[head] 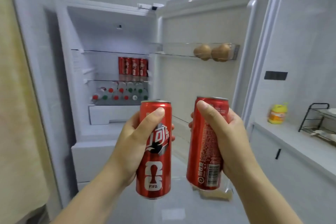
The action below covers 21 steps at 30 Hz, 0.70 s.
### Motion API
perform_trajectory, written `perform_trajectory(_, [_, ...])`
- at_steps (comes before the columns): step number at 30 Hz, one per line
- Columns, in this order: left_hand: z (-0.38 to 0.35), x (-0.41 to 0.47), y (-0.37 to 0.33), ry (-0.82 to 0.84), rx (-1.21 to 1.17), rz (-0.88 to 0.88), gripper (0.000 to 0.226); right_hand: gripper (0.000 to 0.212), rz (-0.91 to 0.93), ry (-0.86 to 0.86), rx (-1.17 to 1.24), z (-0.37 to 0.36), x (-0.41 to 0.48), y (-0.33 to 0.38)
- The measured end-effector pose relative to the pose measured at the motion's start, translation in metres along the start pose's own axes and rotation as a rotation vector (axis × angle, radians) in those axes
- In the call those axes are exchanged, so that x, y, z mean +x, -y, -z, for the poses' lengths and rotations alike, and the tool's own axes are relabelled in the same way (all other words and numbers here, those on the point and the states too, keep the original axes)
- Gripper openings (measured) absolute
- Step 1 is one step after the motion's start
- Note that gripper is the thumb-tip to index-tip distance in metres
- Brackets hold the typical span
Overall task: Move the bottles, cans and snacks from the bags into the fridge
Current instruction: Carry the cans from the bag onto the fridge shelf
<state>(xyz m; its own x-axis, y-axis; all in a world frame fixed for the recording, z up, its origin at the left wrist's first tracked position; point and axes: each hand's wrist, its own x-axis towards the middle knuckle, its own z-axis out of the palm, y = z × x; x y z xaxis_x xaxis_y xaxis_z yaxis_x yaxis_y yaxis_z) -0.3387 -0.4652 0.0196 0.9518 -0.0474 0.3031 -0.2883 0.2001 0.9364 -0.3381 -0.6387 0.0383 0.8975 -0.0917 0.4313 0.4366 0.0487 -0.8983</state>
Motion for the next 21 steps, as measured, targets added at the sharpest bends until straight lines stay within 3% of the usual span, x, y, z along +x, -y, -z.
perform_trajectory(9, [0.123, 0.008, -0.036, -0.132, 0.049, -0.082, 0.049, 0.036, 0.073, 0.126, 0.017, -0.134, 0.024, -0.01])
perform_trajectory(14, [0.184, 0.021, -0.045, -0.154, 0.065, -0.096, 0.048, 0.031, 0.091, 0.137, 0.029, -0.196, 0.036, -0.02])
perform_trajectory(21, [0.238, 0.06, -0.037, -0.162, 0.055, -0.091, 0.046, 0.04, 0.084, 0.111, -0.001, -0.246, 0.069, -0.045])
